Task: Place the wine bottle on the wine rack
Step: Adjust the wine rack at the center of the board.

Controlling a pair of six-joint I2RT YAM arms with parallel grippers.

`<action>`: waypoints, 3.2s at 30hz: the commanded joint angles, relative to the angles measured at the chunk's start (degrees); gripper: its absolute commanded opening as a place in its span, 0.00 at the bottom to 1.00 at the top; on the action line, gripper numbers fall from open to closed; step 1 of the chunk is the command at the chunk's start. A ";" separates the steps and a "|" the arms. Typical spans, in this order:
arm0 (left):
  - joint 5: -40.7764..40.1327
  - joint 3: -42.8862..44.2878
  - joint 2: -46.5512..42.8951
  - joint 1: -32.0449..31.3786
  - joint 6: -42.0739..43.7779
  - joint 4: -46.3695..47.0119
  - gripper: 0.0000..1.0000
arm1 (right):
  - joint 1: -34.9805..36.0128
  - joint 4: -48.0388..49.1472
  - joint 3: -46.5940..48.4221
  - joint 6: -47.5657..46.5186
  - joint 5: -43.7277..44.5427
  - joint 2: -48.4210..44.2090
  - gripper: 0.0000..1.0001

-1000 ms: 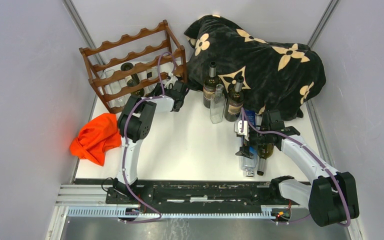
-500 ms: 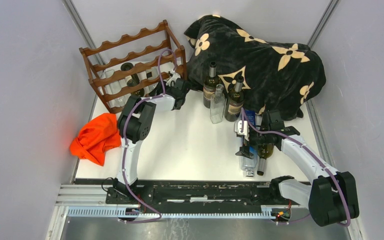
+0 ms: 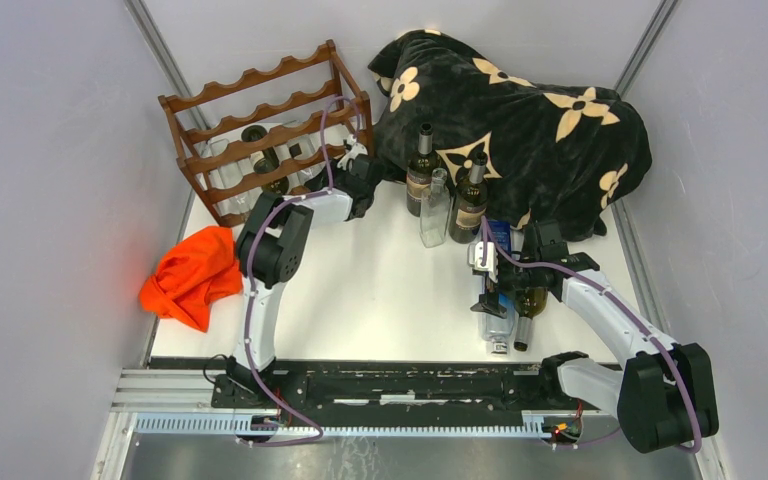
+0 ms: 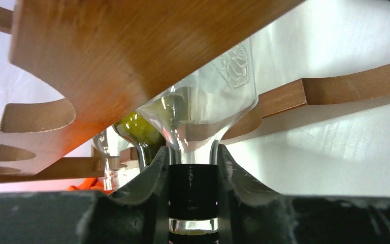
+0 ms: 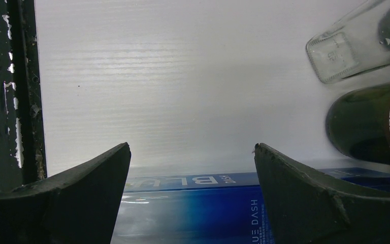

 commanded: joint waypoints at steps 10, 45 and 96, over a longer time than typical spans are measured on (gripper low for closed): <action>-8.00 -5.64 -5.90 -0.17 2.73 17.07 0.02 | 0.36 -0.40 2.11 -0.95 -0.52 0.06 0.98; -4.22 -7.51 -0.49 0.00 33.27 52.24 0.02 | 0.39 -1.02 2.44 -1.56 -0.26 0.76 0.98; -1.21 -5.19 3.31 2.00 27.92 38.48 0.81 | 0.54 -2.28 2.81 -2.64 -0.79 0.61 0.98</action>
